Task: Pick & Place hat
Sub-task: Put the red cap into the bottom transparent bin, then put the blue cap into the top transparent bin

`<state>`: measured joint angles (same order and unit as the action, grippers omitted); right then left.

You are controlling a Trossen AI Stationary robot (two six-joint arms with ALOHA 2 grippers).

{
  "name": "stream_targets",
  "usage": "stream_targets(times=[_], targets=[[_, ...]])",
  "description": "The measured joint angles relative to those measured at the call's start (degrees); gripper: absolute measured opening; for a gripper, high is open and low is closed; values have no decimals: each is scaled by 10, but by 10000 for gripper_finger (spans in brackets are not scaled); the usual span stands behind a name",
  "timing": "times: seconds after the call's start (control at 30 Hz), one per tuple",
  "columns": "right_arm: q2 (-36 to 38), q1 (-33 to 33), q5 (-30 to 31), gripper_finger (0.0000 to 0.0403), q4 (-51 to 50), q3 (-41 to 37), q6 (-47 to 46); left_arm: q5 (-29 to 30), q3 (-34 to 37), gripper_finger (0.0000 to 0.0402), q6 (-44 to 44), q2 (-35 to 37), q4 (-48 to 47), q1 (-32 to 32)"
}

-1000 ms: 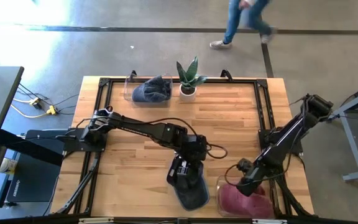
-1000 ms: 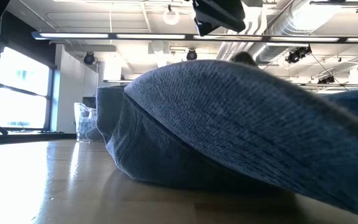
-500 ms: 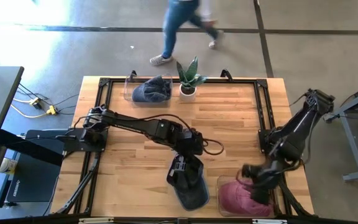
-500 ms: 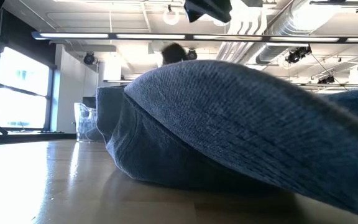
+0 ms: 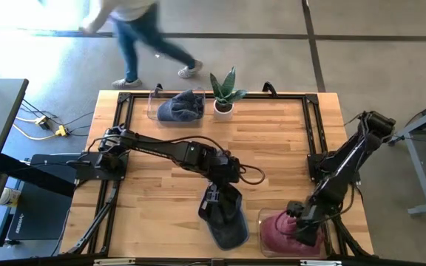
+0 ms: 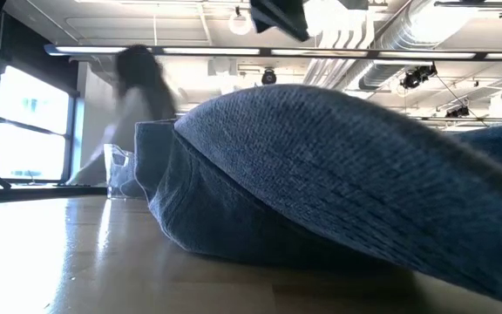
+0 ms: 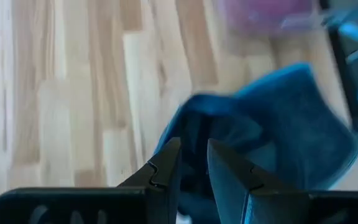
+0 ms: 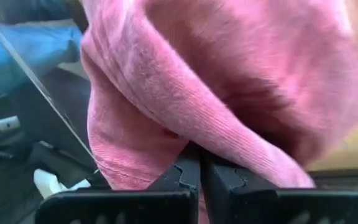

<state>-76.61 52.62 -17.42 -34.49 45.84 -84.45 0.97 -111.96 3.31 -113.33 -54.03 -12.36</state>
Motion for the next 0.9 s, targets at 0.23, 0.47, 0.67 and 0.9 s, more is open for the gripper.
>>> stream_targets(times=[0.23, 0.47, 0.67, 0.9], targets=[[35, -16, 9, 2, -44, 84, 12, 52, 2, 74, 28, 40, -60, 0], [26, 28, 114, 4, 9, 57, -20, 98, 1, 74, 44, 68, -76, 0], [57, -30, 201, 4, 24, 49, -33, 119, 65, 74, 118, 111, -123, -1], [114, -116, 367, 8, 65, 80, 144, 150, 145, 74, 286, 160, -134, -19]])
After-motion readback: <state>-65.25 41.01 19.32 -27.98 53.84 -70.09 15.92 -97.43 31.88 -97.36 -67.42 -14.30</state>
